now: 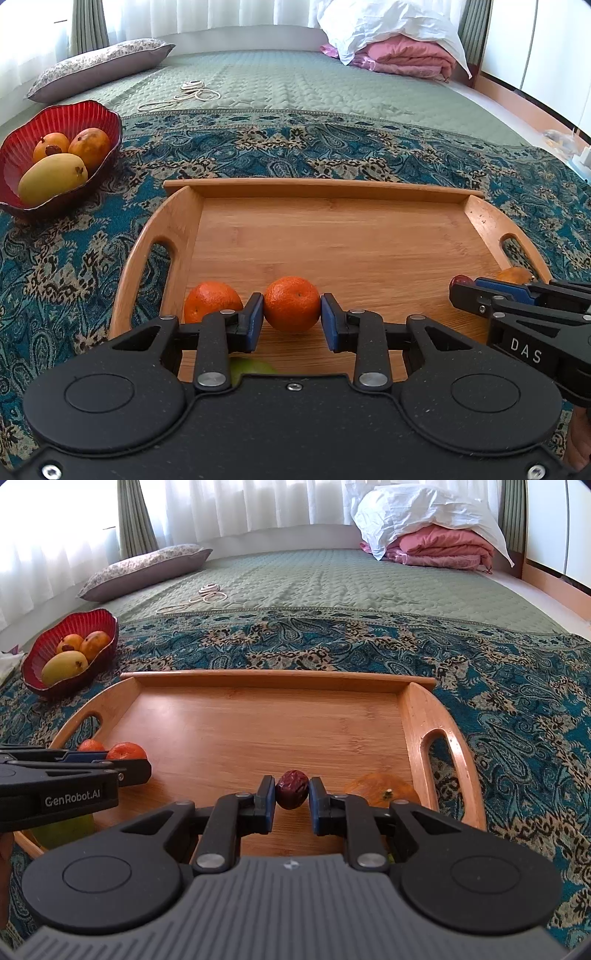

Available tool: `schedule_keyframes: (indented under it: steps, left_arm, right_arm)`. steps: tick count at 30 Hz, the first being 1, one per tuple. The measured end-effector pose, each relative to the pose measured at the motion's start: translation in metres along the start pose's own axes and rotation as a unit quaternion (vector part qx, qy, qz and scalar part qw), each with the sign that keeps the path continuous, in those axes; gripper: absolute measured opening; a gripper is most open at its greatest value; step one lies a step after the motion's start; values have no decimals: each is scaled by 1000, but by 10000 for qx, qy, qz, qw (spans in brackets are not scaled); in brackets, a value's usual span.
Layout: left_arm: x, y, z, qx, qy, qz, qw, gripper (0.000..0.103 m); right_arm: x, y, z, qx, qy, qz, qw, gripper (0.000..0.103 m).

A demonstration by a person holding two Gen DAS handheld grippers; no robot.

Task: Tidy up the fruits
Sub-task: 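Carry the date with the right tool while the left tool carries the mandarin over the tray, then open the right tool to drop the date while the left tool releases the mandarin on the tray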

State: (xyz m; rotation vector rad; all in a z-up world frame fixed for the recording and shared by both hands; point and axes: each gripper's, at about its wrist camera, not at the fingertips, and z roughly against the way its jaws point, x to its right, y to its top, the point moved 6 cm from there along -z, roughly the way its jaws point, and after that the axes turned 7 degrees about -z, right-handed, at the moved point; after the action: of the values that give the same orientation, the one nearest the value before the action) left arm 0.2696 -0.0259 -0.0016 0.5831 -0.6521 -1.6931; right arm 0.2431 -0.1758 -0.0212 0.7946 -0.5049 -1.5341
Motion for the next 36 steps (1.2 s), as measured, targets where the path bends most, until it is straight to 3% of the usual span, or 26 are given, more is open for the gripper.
schedule_keyframes:
  steps: [11,17,18,26,28,32,36]
  left_arm:
    - [-2,-1,-3,-39,8,33,10000,32]
    - [-2,-2,2,-50,-1,35,10000,32]
    - [-2,-1,5,-7,21,0,10000,33]
    - [1,3,27,199,47,-117,9997,49]
    - [2,4,34,270,98,-195,9994,53]
    - [1,2,50,408,119,-224,9988,60]
    - [0,-4,70,554,118,-150,9983,74]
  right_arm:
    - [-1,-2,-5,-65,5,-15,10000,28]
    - [-1,-3,-1,-27,40,-41,10000,38]
    - [-1,-2,1,-5,64,-47,10000,45]
    - [2,-1,17,116,97,-108,9998,50]
    - [1,0,23,190,91,-99,9997,59]
    - [-3,0,41,386,124,-16,9992,67]
    - [-10,-1,62,661,185,54,9976,80]
